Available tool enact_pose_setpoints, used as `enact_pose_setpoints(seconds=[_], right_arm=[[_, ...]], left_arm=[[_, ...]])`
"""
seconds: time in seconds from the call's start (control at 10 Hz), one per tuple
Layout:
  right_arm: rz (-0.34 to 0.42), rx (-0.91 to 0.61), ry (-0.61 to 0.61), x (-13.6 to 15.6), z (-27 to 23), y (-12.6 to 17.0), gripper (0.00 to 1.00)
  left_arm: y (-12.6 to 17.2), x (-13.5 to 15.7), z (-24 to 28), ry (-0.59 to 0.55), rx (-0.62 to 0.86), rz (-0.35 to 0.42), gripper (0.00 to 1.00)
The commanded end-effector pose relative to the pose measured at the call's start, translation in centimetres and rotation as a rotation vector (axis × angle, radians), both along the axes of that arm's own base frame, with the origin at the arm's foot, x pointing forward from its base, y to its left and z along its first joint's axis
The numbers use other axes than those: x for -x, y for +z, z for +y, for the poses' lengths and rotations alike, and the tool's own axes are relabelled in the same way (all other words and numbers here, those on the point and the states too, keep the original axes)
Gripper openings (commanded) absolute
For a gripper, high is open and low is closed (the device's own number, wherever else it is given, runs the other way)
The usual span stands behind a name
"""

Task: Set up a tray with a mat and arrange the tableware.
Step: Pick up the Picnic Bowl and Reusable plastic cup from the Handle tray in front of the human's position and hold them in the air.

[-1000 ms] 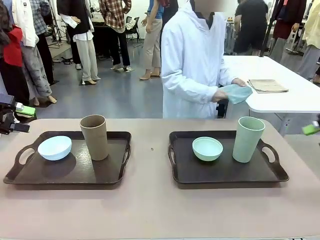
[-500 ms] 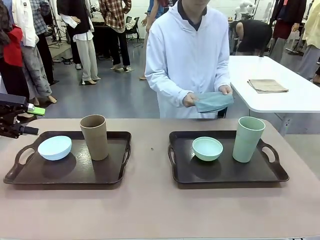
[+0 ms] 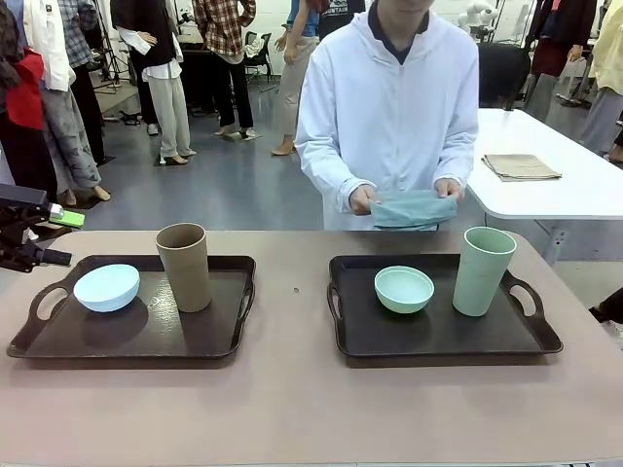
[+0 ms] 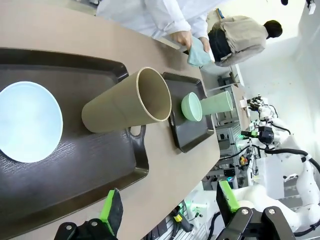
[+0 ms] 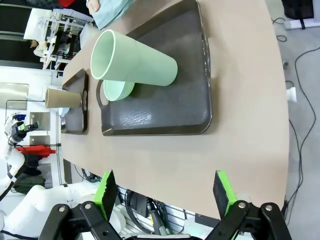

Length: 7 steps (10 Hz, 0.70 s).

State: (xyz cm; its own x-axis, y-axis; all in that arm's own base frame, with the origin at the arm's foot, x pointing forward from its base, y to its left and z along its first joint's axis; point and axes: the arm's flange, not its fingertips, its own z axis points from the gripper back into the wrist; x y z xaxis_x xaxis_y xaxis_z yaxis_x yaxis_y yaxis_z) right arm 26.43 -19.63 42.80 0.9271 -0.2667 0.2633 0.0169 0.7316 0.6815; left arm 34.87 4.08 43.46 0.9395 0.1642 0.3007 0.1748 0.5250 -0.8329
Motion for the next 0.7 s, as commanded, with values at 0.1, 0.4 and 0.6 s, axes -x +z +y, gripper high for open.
enact_pose_setpoints(seconds=[0.1, 0.4, 0.6], right_arm=[[-0.008, -0.023, -0.004, -0.2, -0.1, -0.1, 1.00], [-0.008, -0.023, -0.004, -0.2, -0.1, -0.1, 1.00], [-0.008, -0.023, -0.004, -0.2, -0.1, -0.1, 1.00]], left_arm=[[-0.7, -0.1, -0.1, -0.039, -0.044, 0.016, 1.00], [-2.1, 0.6, 3.7, -0.064, -0.040, 0.064, 1.00], [-3.0, 1.8, 7.1, -0.059, -0.056, 0.073, 1.00]])
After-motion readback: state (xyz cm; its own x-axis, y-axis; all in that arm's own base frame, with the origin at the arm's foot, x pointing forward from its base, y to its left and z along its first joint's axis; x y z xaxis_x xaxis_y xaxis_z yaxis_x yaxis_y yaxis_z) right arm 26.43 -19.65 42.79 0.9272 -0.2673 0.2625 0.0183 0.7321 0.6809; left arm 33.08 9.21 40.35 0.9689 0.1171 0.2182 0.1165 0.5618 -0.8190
